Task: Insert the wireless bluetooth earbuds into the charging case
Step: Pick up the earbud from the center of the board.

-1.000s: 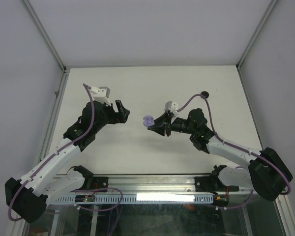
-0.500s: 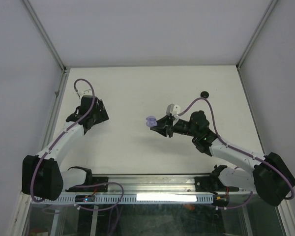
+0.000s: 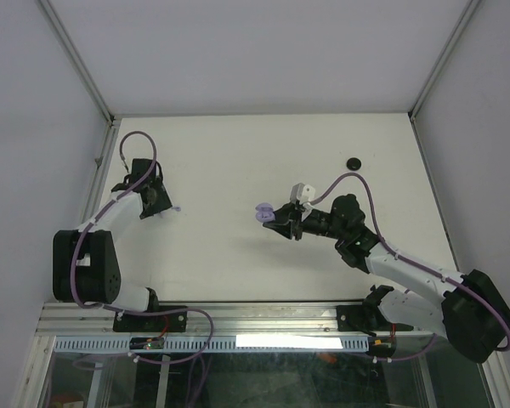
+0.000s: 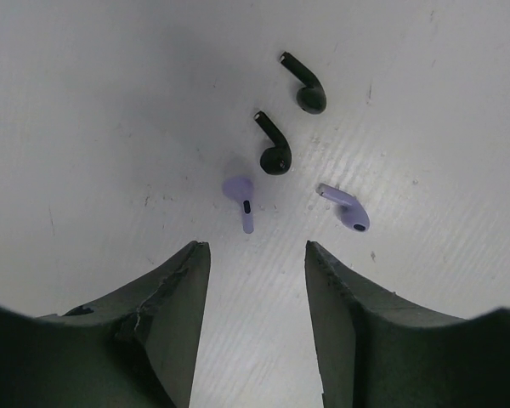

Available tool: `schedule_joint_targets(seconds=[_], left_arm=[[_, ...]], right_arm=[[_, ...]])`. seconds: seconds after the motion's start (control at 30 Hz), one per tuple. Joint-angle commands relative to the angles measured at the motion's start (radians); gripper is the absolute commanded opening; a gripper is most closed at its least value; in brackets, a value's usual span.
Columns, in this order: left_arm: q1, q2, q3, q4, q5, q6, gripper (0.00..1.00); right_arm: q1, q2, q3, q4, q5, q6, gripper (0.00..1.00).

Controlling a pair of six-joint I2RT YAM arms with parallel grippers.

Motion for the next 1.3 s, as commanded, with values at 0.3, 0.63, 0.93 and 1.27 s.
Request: schedule_joint_targets(seconds=[0.3,0.63,0.93,1.27], left_arm=[[0.052,0.133,0.106,-0.008,0.022,0.096,0.41],[0.071,0.203,0.139,-0.014,0.072,0.117,0.35],[0.081,0.238,0.152,-0.021,0.087,0.125,0.32],[0.087,0.273,0.169,-0.032,0.075,0.136,0.31]], right_arm=[[-0.008,-0.03,0.001,0.02,-0.002,-0.024,0.0],[-0.011,-0.035,-0.002,0.017,-0.003,-0.024,0.0],[-0.012,-0.036,-0.001,0.013,-0.009,-0.024,0.0],[-0.013,-0.034,0.0,0.014,-0.02,-0.021,0.0]])
